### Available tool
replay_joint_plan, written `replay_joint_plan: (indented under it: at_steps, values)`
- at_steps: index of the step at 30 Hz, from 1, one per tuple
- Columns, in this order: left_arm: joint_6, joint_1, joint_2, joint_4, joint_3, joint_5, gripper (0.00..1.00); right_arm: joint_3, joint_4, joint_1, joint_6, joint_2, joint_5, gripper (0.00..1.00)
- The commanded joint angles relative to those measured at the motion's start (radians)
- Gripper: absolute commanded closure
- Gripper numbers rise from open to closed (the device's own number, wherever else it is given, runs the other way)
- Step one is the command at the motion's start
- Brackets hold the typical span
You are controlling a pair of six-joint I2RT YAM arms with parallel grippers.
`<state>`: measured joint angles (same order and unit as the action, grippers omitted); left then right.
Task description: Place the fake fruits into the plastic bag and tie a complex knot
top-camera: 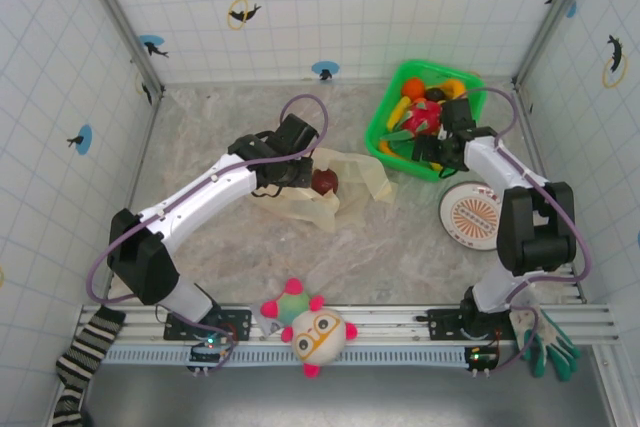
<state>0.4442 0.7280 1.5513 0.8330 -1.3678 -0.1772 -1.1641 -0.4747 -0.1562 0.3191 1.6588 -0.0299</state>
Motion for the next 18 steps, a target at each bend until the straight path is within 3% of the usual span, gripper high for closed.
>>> replay_joint_plan:
  at_steps: [1, 13, 18]
  values:
    - [-0.013, -0.002, -0.005, 0.034, -0.017, -0.024, 1.00, 0.022, -0.058, 0.030, -0.031, -0.016, -0.049, 0.00]
    - [-0.012, -0.002, 0.001, 0.043, -0.022, -0.030, 1.00, 0.008, -0.096, 0.164, -0.125, -0.011, -0.268, 0.00]
    - [-0.013, -0.002, 0.006, 0.043, -0.027, -0.031, 1.00, -0.019, -0.097, 0.181, -0.137, -0.030, -0.246, 0.00]
